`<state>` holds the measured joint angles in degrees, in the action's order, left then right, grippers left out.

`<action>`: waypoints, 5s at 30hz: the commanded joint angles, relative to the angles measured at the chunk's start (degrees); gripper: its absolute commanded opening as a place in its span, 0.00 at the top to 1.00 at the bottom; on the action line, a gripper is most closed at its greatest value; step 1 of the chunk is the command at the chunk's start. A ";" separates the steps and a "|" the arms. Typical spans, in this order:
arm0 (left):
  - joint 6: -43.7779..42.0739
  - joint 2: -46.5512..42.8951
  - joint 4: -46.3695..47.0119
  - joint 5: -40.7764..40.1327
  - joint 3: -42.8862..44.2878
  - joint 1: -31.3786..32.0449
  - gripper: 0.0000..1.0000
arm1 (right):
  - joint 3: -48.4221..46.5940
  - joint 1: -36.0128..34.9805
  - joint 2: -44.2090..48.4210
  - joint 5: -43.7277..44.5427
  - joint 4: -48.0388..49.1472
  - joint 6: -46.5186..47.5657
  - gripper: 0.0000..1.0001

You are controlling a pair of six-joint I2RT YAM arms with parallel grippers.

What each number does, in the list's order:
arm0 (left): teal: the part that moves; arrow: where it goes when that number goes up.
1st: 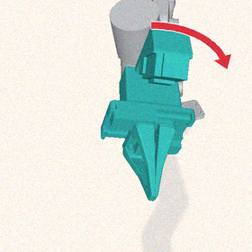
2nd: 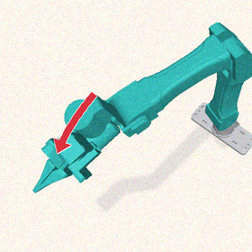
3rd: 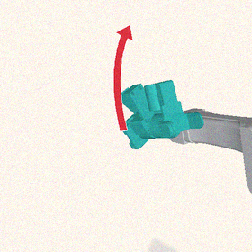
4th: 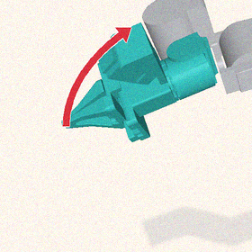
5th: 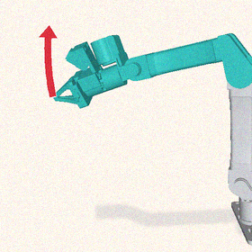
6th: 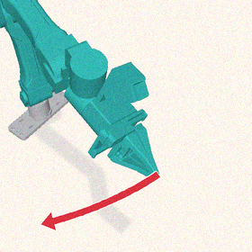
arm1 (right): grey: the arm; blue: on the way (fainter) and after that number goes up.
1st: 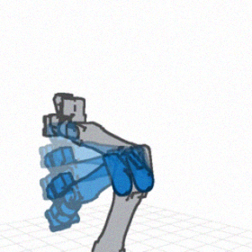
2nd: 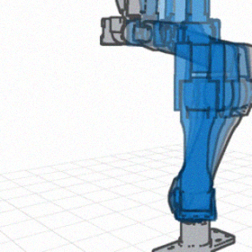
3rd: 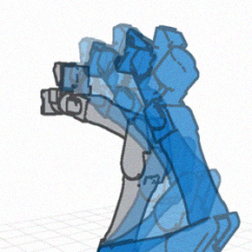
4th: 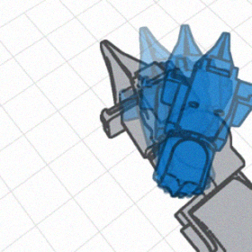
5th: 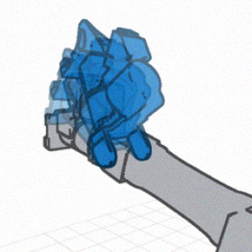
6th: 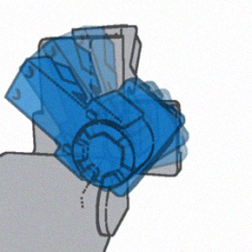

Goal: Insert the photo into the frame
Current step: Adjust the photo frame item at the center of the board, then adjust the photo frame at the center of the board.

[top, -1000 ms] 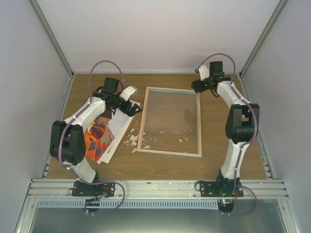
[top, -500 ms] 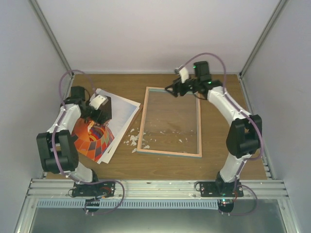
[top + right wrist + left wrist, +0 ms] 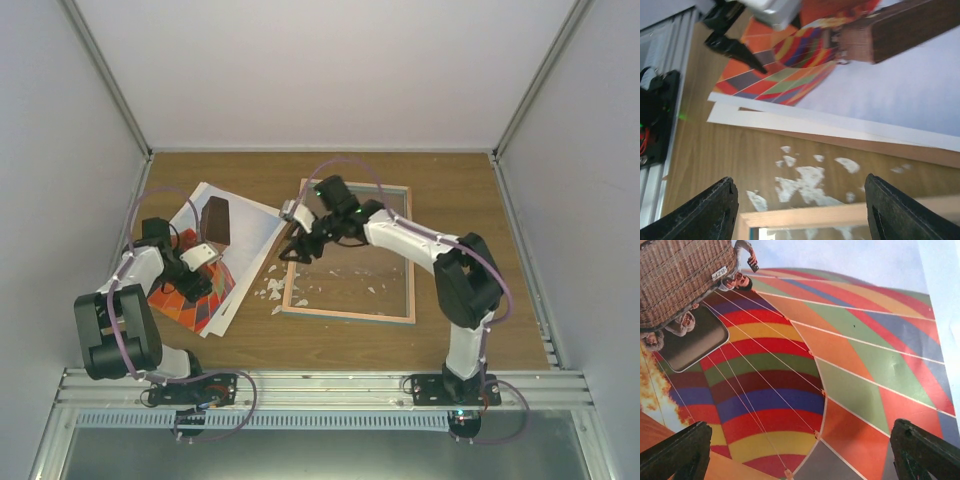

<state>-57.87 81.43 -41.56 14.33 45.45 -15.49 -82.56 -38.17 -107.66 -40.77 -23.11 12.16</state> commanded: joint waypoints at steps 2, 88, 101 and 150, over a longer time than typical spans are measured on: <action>-5.93 -0.86 1.74 -0.81 -1.60 -0.27 0.01 | -0.94 -4.87 -2.89 0.22 0.20 2.41 0.32; 21.29 -7.22 18.50 12.99 -0.38 9.78 0.01 | -10.97 -7.89 -18.71 11.86 -0.14 -4.49 0.44; 22.97 -5.31 18.60 15.69 -0.64 12.66 0.01 | -1.42 -4.80 -13.14 12.12 -2.21 -2.37 0.48; 27.15 0.27 24.77 6.22 1.29 26.12 0.01 | 8.73 30.82 -8.44 39.46 2.92 10.85 0.75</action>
<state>-29.58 81.45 -19.42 22.17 45.25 10.26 -75.42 -5.67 -114.87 -6.13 -21.41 20.47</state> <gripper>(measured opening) 0.990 0.251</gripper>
